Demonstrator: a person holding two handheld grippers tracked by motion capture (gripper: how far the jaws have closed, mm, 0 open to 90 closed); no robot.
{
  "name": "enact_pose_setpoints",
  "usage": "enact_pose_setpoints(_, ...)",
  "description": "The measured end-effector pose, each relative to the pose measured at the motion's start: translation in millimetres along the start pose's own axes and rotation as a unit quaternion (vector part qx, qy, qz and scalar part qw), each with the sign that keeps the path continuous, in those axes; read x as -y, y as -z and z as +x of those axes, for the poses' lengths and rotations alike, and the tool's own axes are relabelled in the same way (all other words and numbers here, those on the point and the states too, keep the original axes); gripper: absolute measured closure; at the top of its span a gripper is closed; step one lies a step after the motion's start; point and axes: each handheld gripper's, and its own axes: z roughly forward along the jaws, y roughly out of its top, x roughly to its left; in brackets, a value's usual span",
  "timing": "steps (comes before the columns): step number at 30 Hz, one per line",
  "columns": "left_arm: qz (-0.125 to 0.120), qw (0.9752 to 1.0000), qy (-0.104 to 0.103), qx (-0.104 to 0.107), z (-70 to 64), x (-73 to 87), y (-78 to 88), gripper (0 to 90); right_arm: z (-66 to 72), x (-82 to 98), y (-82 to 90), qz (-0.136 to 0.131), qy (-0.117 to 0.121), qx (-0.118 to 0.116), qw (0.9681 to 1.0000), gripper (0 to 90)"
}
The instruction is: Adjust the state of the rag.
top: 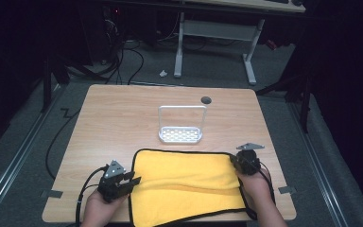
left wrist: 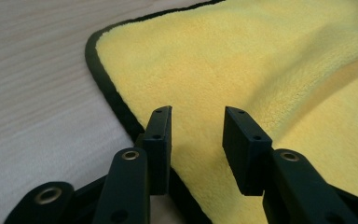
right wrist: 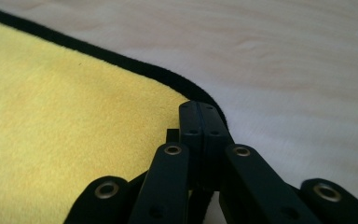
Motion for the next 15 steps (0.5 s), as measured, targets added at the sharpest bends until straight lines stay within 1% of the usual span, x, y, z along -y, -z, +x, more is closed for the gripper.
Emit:
enact_pose_setpoints(1, -0.001, 1.0000, 0.000, 0.001, 0.6, -1.6, -2.2, 63.0, -3.6, -6.0, -5.2, 0.000, -0.003, 0.005, 1.0000, 90.0)
enact_pose_setpoints(2, -0.001, 1.0000, -0.004, -0.002, 0.6, -2.7, -5.5, 62.9, -6.8, -11.8, -10.5, -0.001, -0.007, 0.007, 1.0000, 90.0)
enact_pose_setpoints(4, 0.003, 1.0000, -0.006, -0.004, 1.1, -3.0, -10.8, 62.8, -10.6, -22.6, -20.5, -0.004, -0.001, 0.013, 0.9999, 90.0)
enact_pose_setpoints(5, 0.005, 1.0000, -0.007, -0.003, 1.3, -2.8, -12.7, 62.6, -11.8, -28.7, -25.8, -0.004, 0.001, 0.022, 0.9998, 90.0)
enact_pose_setpoints(7, 0.006, 0.9999, -0.010, -0.007, 1.0, -2.3, -15.1, 62.3, -13.1, -35.1, -32.2, -0.008, 0.005, 0.029, 0.9995, 90.0)
enact_pose_setpoints(9, 0.005, 0.9999, -0.010, -0.007, 1.1, -2.0, -15.7, 62.1, -14.7, -39.3, -36.5, -0.011, 0.002, 0.031, 0.9995, 89.5)
enact_pose_setpoints(10, 0.004, 0.9999, -0.010, -0.006, 0.9, -2.0, -15.7, 61.9, -15.0, -40.4, -37.2, -0.012, 0.001, 0.033, 0.9994, 86.0)
enact_pose_setpoints(11, 0.002, 0.9999, -0.010, -0.006, 0.7, -2.1, -15.6, 61.9, -14.5, -40.7, -36.0, -0.013, 0.004, 0.040, 0.9991, 82.6)
enact_pose_setpoints(12, 0.000, 0.9999, -0.009, -0.006, 0.9, -2.4, -15.8, 61.8, -13.2, -40.1, -31.9, -0.017, 0.005, 0.048, 0.9987, 81.4)
enact_pose_setpoints(13, -0.001, 0.9999, -0.011, -0.005, 1.1, -3.0, -16.1, 61.8, -11.0, -37.5, -23.5, -0.028, 0.005, 0.043, 0.9986, 81.4)
enact_pose_setpoints(14, -0.001, 0.9998, -0.016, -0.009, 1.6, -4.9, -17.4, 61.8, -8.6, -34.9, -17.6, -0.034, 0.006, 0.043, 0.9985, 81.4)
enact_pose_setpoints(15, -0.001, 0.9998, -0.018, -0.012, 2.1, -6.7, -18.8, 61.8, -3.3, -28.4, -7.3, -0.042, 0.013, 0.040, 0.9982, 83.2)
